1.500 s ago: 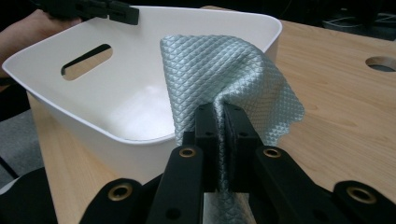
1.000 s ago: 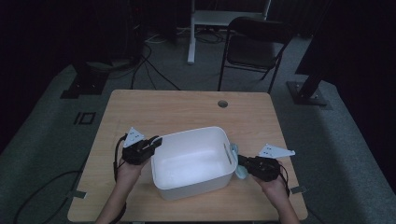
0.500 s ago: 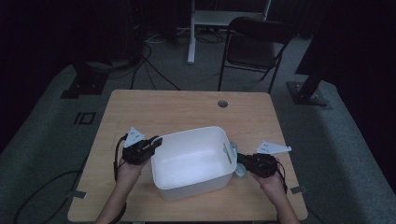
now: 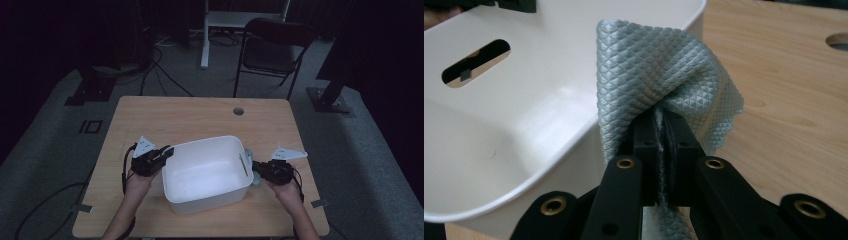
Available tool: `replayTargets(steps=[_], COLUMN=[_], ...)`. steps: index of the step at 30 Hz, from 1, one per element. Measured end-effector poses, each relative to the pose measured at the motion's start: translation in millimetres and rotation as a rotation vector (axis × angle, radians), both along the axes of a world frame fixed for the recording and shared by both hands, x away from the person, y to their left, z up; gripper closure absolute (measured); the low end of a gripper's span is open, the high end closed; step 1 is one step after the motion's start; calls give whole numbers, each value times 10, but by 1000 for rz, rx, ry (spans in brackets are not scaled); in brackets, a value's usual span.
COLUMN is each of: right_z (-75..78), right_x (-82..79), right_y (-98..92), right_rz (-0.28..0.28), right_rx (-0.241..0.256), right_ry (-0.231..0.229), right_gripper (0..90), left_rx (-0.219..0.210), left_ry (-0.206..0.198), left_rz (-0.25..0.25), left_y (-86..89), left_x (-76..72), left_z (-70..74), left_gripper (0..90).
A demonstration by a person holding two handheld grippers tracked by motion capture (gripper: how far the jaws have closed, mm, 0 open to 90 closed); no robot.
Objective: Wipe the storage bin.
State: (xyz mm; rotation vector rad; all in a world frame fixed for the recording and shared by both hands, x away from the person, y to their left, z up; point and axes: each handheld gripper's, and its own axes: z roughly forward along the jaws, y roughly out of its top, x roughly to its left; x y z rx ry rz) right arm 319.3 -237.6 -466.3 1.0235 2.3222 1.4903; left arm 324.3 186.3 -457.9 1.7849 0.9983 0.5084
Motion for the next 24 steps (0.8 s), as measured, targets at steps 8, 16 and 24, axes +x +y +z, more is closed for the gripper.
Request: replayTargets(steps=[8,16,24], right_z=[170,87,68], right_x=[59,143,205], right_y=[-36,26,1], right_rz=[3,4,2], right_rx=[21,2,25], right_ry=[-32,-9,9], right_gripper=[860,861,861], left_rx=[2,3,3], left_ry=[-1,-1,-2], left_rz=[-7,6,-5], left_y=[1,-15,-5], left_x=[3,-3,2], left_z=[1,1,1], left_gripper=[783,783,782])
